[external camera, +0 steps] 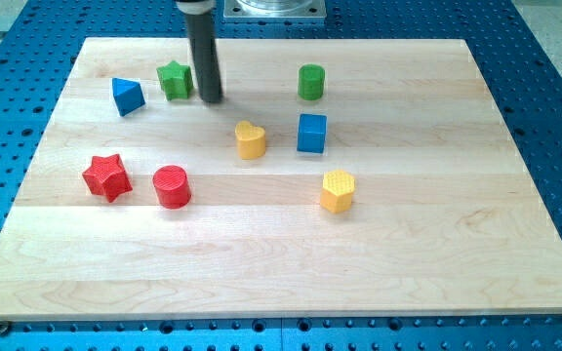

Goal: Place the yellow heart in between the green blocks

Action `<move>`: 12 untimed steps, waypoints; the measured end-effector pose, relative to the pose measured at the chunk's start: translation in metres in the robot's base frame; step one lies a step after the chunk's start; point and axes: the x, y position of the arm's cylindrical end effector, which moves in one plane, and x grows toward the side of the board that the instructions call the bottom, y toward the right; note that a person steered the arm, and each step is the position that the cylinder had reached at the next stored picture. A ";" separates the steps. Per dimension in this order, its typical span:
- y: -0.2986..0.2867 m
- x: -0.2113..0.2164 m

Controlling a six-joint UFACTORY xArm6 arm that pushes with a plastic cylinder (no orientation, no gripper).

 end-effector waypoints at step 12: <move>0.016 0.051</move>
